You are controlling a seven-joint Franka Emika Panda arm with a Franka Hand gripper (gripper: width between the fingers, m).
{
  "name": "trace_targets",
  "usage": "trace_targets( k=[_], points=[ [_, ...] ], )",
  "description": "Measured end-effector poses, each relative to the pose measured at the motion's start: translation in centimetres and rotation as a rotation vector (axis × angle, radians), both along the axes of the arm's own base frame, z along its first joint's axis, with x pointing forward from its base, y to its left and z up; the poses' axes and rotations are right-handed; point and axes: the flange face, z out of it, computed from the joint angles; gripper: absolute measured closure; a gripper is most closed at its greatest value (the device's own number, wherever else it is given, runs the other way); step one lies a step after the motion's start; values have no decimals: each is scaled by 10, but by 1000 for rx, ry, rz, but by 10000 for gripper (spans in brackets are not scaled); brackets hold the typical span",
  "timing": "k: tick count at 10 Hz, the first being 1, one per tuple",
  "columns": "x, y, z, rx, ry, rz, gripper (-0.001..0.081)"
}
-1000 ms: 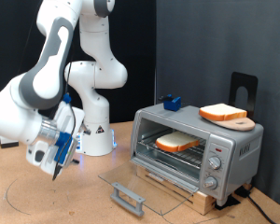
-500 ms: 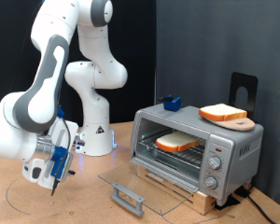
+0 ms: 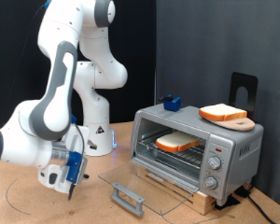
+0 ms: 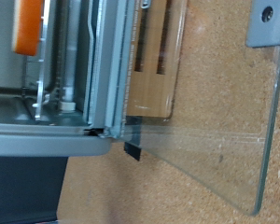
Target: Make a piece of toast with the oven
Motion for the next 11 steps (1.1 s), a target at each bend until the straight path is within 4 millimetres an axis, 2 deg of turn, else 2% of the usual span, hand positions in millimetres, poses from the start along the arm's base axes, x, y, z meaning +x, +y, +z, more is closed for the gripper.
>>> trace_targets(
  k=[3,5,8,11],
  points=[
    [-5,26,-25,-39,10,-5,-4],
    [-6,40,-33,-29,18,-6,-4],
    [-8,55,-32,23,33,10,-4],
    [-11,63,-15,118,49,33,-4]
  ],
)
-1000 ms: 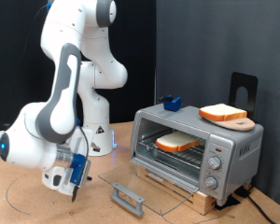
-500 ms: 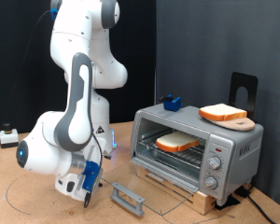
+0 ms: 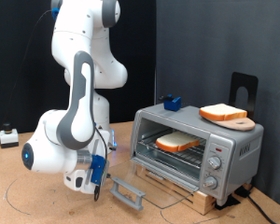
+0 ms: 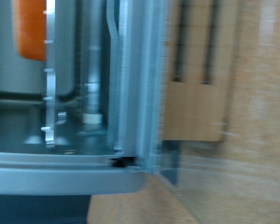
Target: Make a piece of toast with the oven
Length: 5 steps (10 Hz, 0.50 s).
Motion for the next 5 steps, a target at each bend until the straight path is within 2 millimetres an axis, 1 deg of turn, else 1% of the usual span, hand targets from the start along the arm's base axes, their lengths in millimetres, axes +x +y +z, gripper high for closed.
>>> trace_targets(
  k=[3,5],
  points=[
    [-1,8,30,63,-21,35,-4],
    [-2,23,43,66,-35,82,-4]
  ],
)
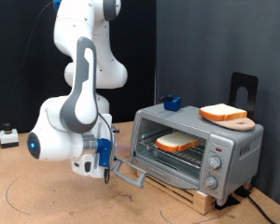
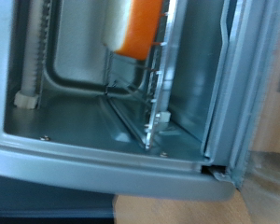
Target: Make a piece of toast with the oven
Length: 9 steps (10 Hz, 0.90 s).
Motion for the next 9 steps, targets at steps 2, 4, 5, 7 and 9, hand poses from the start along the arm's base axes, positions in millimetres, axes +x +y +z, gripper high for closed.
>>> trace_targets(
  k=[2,4,5,7,9],
  points=[
    [1,4,8,-17,-16,39,-4],
    [2,5,14,-22,-18,77,-4],
    [2,5,18,-17,-19,93,-4],
    [0,5,28,27,-47,130,-4],
    [-4,10,44,88,-54,156,-4]
  ],
)
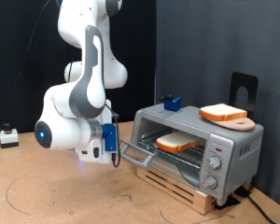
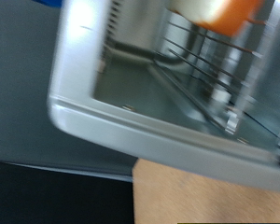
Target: Make a piece of toast with the oven
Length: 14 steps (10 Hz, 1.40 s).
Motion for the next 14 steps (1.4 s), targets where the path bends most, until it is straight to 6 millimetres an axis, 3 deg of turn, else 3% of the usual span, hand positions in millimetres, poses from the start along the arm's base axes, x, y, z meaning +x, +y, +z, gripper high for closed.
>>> trace_targets(
  k=[5,11,12,14],
  points=[
    [-25,34,32,51,-22,54,-4],
    [-57,103,50,60,-78,70,-4],
    [-62,110,52,30,-77,64,-4],
    [-61,102,54,-60,-78,-7,-4]
  ],
)
